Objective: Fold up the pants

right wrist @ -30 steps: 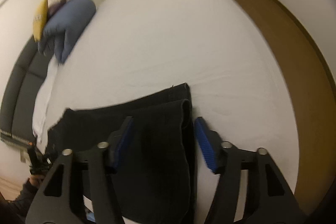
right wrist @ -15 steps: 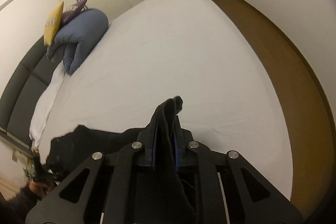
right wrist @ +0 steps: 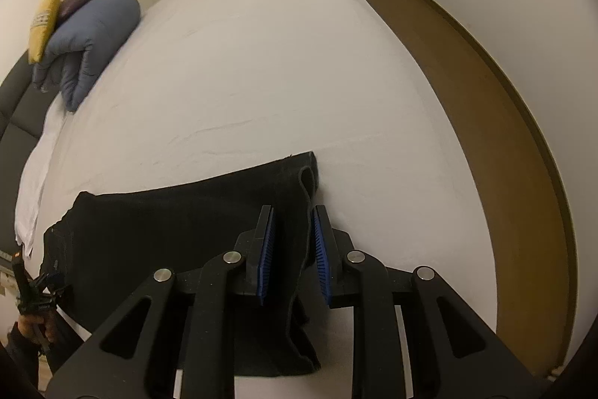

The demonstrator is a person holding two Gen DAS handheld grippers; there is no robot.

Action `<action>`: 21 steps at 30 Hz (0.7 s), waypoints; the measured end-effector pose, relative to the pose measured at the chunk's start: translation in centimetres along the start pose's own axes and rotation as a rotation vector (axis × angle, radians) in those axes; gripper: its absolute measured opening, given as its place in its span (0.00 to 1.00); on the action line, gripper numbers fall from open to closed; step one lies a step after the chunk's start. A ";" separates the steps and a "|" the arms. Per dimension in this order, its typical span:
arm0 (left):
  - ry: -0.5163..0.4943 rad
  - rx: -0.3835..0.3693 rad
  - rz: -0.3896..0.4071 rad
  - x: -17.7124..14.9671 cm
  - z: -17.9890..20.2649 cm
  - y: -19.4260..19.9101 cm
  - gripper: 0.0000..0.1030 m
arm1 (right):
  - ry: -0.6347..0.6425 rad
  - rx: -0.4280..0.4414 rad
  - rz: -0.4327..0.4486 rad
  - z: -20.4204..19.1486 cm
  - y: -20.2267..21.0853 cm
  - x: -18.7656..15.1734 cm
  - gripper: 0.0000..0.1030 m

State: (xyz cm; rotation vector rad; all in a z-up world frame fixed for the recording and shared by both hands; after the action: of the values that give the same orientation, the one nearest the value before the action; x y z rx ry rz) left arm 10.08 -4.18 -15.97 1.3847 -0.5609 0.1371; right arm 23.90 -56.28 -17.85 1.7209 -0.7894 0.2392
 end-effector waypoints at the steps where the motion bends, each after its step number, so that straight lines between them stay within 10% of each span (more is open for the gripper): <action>1: -0.005 0.004 -0.001 0.0 0.1 0.0 0.96 | 0.012 -0.003 0.011 -0.2 0.2 -0.2 0.19; 4: -0.011 0.008 -0.004 -0.1 0.2 -0.1 0.97 | 0.095 -0.051 0.051 -3.0 0.7 -0.8 0.03; 11: -0.005 0.004 -0.008 0.4 0.4 -0.1 0.97 | 0.209 0.074 0.244 -8.1 6.6 1.5 0.01; 16: 0.009 0.004 -0.001 0.8 0.3 -0.1 0.97 | 0.033 0.146 0.260 -7.1 5.4 4.2 0.01; 19: 0.014 0.000 0.003 1.2 0.2 0.1 0.97 | -0.109 -0.239 0.004 -1.6 -0.4 2.9 0.05; 21: 0.015 -0.006 0.006 1.2 0.0 0.3 0.97 | -0.240 -0.216 0.042 0.6 0.7 0.8 0.08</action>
State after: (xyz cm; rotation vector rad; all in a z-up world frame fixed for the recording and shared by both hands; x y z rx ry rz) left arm 10.97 -4.42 -15.18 1.3753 -0.5525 0.1502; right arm 23.96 -57.21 -17.07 1.5461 -0.9900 -0.0260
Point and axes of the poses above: each gripper's, at about its wrist camera, not at the fingertips, and y roughly against the way its jaws point, z to its right, x to its top, the point moved 1 cm from there along -y, roughly the way its jaws point, and after that the axes turned 6 degrees about z, right-handed, at the moved point
